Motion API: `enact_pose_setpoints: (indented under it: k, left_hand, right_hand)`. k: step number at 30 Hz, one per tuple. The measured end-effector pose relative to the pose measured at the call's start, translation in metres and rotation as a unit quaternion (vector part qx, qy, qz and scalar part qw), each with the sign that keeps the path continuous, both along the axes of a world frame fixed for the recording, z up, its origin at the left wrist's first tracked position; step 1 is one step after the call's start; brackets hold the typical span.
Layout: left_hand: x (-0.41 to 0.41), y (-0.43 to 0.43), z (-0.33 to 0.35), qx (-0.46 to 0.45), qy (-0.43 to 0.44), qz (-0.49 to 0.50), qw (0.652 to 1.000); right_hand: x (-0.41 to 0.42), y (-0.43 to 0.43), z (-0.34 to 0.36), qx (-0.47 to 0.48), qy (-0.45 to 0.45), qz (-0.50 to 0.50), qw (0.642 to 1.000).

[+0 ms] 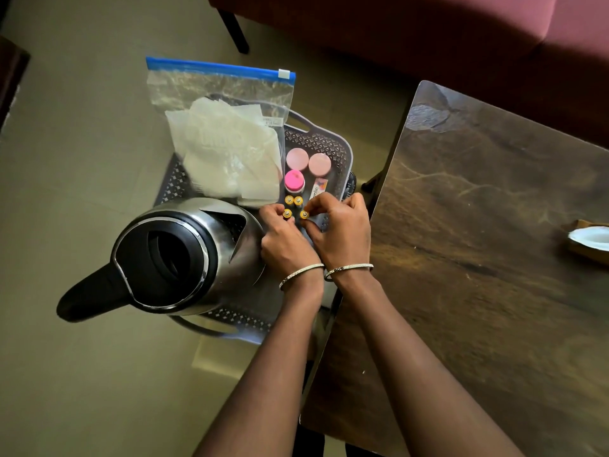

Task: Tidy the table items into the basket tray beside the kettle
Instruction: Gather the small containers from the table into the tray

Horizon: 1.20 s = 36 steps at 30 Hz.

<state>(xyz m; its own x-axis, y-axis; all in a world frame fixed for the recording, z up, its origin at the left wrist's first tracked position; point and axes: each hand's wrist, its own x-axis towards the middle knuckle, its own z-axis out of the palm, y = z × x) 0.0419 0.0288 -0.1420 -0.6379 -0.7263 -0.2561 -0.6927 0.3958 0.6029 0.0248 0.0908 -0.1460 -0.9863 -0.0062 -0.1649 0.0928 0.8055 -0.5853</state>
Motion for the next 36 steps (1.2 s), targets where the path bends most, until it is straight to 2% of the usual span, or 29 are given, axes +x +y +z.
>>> enact_pose_setpoints:
  k: [17,36]
  left_hand:
    - [-0.0025,0.0004,-0.005,-0.017,0.007,-0.003,1.0]
    - [-0.0023,-0.0018,-0.0063,-0.012,0.018,-0.015,1.0]
  right_hand:
    - [-0.0034,-0.0006,-0.0031,0.014,-0.025,0.01,1.0]
    - [-0.0037,-0.0068,0.0006,-0.004,0.029,0.007,1.0]
